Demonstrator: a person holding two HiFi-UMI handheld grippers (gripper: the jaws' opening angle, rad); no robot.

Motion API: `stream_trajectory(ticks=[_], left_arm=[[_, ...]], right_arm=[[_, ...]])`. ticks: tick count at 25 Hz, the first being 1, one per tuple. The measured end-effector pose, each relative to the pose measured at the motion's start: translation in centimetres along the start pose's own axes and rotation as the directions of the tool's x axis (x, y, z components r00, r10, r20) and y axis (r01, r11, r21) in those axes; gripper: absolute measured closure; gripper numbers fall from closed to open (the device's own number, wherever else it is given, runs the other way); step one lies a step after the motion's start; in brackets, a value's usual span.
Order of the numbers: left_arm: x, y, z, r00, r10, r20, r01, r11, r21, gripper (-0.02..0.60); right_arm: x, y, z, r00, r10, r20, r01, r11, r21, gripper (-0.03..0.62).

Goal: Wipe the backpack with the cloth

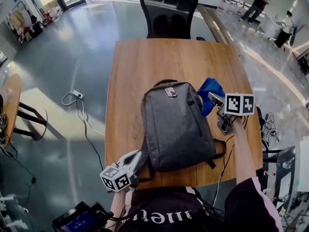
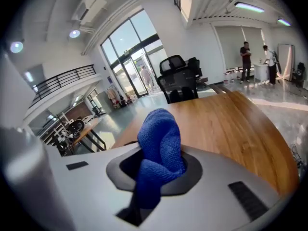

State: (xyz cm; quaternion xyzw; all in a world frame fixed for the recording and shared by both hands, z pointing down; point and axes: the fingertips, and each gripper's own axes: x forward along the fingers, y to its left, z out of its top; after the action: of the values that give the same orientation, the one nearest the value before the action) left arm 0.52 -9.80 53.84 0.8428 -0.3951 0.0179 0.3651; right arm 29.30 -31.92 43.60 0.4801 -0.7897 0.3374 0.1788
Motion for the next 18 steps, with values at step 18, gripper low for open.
stream_trajectory(ticks=[18], left_arm=[[-1.7,3.6,0.1,0.997,0.049,0.053,-0.045,0.996,-0.072,0.581]], right_arm=[[20.9,22.8,-1.2,0.926,0.219,-0.306,-0.307,0.910,-0.279,0.526]])
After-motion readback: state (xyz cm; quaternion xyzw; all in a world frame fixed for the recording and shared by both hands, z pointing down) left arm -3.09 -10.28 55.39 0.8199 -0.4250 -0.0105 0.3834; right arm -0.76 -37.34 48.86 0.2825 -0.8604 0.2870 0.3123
